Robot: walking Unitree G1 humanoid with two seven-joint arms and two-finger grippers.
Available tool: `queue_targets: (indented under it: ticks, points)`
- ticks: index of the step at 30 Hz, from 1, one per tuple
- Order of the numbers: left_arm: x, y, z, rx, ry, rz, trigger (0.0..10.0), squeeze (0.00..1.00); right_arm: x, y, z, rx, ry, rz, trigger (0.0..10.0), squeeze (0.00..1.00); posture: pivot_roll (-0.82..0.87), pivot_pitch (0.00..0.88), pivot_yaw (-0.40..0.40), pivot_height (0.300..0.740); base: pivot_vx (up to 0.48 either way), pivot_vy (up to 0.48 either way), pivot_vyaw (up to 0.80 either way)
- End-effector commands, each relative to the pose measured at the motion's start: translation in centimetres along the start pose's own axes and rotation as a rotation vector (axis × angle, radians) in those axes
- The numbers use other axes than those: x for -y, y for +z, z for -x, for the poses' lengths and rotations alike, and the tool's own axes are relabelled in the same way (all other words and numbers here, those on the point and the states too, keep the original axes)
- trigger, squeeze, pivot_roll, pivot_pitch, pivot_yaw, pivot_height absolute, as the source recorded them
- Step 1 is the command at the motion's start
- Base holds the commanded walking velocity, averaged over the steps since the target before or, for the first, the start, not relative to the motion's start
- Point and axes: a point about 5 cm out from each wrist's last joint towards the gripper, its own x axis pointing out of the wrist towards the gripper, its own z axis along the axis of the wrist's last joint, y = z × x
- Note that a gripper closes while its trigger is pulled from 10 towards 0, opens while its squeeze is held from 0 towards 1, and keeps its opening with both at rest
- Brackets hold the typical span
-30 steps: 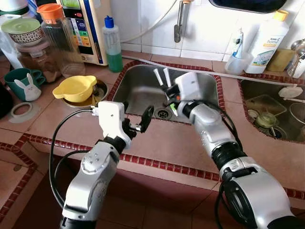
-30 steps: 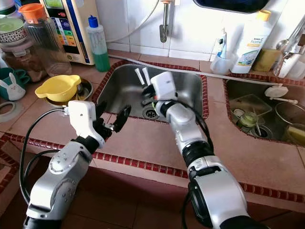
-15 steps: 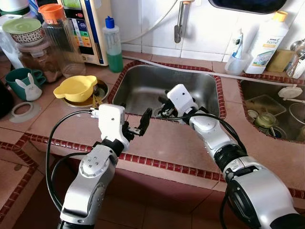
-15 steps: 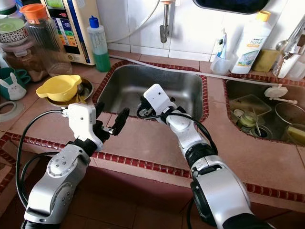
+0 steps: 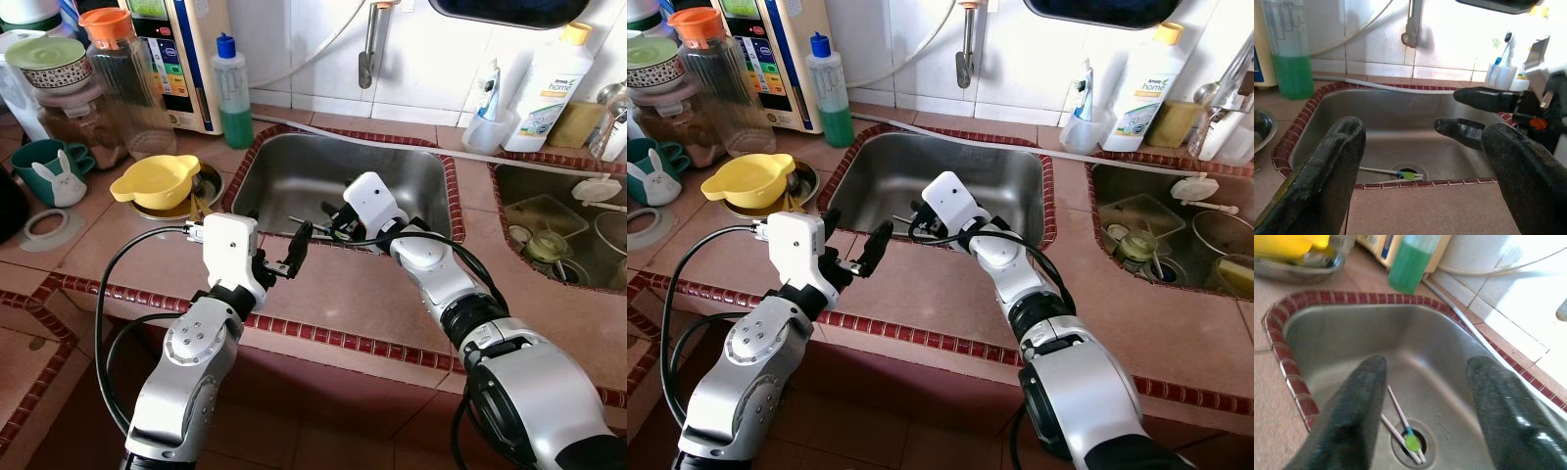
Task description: Kitchen organization
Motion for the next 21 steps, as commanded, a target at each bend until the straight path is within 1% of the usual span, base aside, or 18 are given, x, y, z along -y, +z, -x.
queue_targets:
  ticks: [1, 2, 3, 4, 5, 6, 8, 10, 11, 12, 13, 15, 16, 17, 18, 19, 20, 21]
  points:
    - [-0.3, 0.2, -0.2, 0.013, 0.016, -0.026, 10.0, 0.0, 0.6, 0.7, -0.1, 0.028, -0.014, -0.058, 10.0, 1.0, 0.12, 0.083, 0.014, 0.74, 0.0, 0.0, 0.0]
    - [-0.6, 0.3, -0.4, 0.019, 0.029, -0.046, 10.0, 0.0, 0.9, 0.8, -0.1, 0.045, -0.021, -0.122, 10.0, 1.0, 0.11, 0.082, 0.015, 0.74, 0.0, 0.0, 0.0]
    - [-0.6, 0.3, -0.4, 0.019, 0.029, -0.046, 10.0, 0.0, 0.9, 0.8, -0.1, 0.045, -0.021, -0.122, 10.0, 1.0, 0.11, 0.082, 0.015, 0.74, 0.0, 0.0, 0.0]
    - [-1.1, 0.4, -0.6, 0.021, 0.05, -0.07, 10.0, 0.0, 1.2, 0.8, 0.0, 0.065, -0.031, -0.21, 10.0, 1.0, 0.1, 0.081, 0.017, 0.74, 0.0, 0.0, 0.0]
    - [-1.3, 0.4, -0.6, 0.021, 0.057, -0.078, 10.0, 0.0, 1.2, 0.8, 0.1, 0.073, -0.032, -0.238, 10.0, 1.0, 0.1, 0.081, 0.018, 0.74, 0.0, 0.0, 0.0]
    - [-2.1, 0.5, -0.9, 0.024, 0.097, -0.106, 10.0, 0.0, 1.4, 0.8, 0.3, 0.098, -0.032, -0.318, 10.0, 1.0, 0.09, 0.082, 0.019, 0.74, 0.0, 0.0, 0.0]
    - [-3.3, 0.6, -1.3, 0.02, 0.152, -0.142, 10.0, 0.0, 1.4, 0.7, 0.8, 0.122, -0.027, -0.395, 10.0, 1.0, 0.08, 0.081, 0.02, 0.74, 0.0, 0.0, 0.0]
    - [-4.0, 0.7, -1.5, 0.022, 0.18, -0.161, 10.0, 0.0, 1.3, 0.5, 1.2, 0.13, -0.026, -0.457, 10.0, 1.0, 0.07, 0.081, 0.022, 0.74, 0.0, 0.0, 0.0]
    - [-5.0, 0.8, -1.9, 0.02, 0.223, -0.19, 10.0, 0.0, 1.1, 0.4, 2.0, 0.14, -0.026, -0.547, 10.0, 1.0, 0.06, 0.082, 0.023, 0.74, 0.0, 0.0, 0.0]
    - [-5.3, 0.8, -2.0, 0.02, 0.235, -0.197, 10.0, 0.0, 1.1, 0.3, 2.2, 0.143, -0.025, -0.571, 10.0, 1.0, 0.06, 0.082, 0.023, 0.74, 0.0, 0.0, 0.0]
    - [-6.1, 0.9, -2.3, 0.014, 0.271, -0.206, 10.0, 0.0, 0.8, 0.2, 3.0, 0.144, -0.035, -0.628, 10.0, 1.0, 0.06, 0.081, 0.027, 0.74, 0.0, 0.0, 0.0]
    - [-6.8, 0.9, -2.6, 0.012, 0.306, -0.227, 10.0, 0.0, 0.4, 0.2, 3.8, 0.147, -0.037, -0.665, 10.0, 1.0, 0.05, 0.08, 0.03, 0.74, 0.0, 0.0, 0.0]
    - [-6.8, 0.9, -2.6, 0.012, 0.306, -0.227, 10.0, 0.0, 0.4, 0.2, 3.8, 0.147, -0.037, -0.665, 10.0, 1.0, 0.05, 0.08, 0.03, 0.74, 0.0, 0.0, 0.0]
    - [-7.7, 0.7, -2.9, -0.011, 0.339, -0.244, 10.0, 0.0, -0.1, 0.1, 4.8, 0.14, -0.041, -0.7, 10.0, 1.0, 0.04, 0.078, 0.036, 0.74, 0.0, 0.0, 0.0]
    - [-7.7, 0.7, -2.9, -0.011, 0.339, -0.244, 10.0, 0.0, -0.1, 0.1, 4.8, 0.14, -0.041, -0.7, 10.0, 1.0, 0.04, 0.078, 0.036, 0.74, 0.0, 0.0, 0.0]
    - [-8.7, 0.4, -3.1, -0.038, 0.378, -0.261, 10.0, 0.0, -0.7, 0.1, 5.6, 0.124, -0.043, -0.758, 10.0, 1.0, 0.03, 0.077, 0.037, 0.74, 0.0, 0.0, 0.0]
    - [-8.7, 0.4, -3.1, -0.038, 0.378, -0.261, 10.0, 0.0, -0.7, 0.1, 5.6, 0.124, -0.043, -0.758, 10.0, 1.0, 0.03, 0.077, 0.037, 0.74, 0.0, 0.0, 0.0]
    - [-9.0, 0.3, -3.1, -0.048, 0.393, -0.271, 10.0, 0.0, -0.9, 0.1, 5.9, 0.116, -0.041, -0.782, 10.0, 1.0, 0.03, 0.077, 0.037, 0.74, 0.0, 0.0, 0.0]
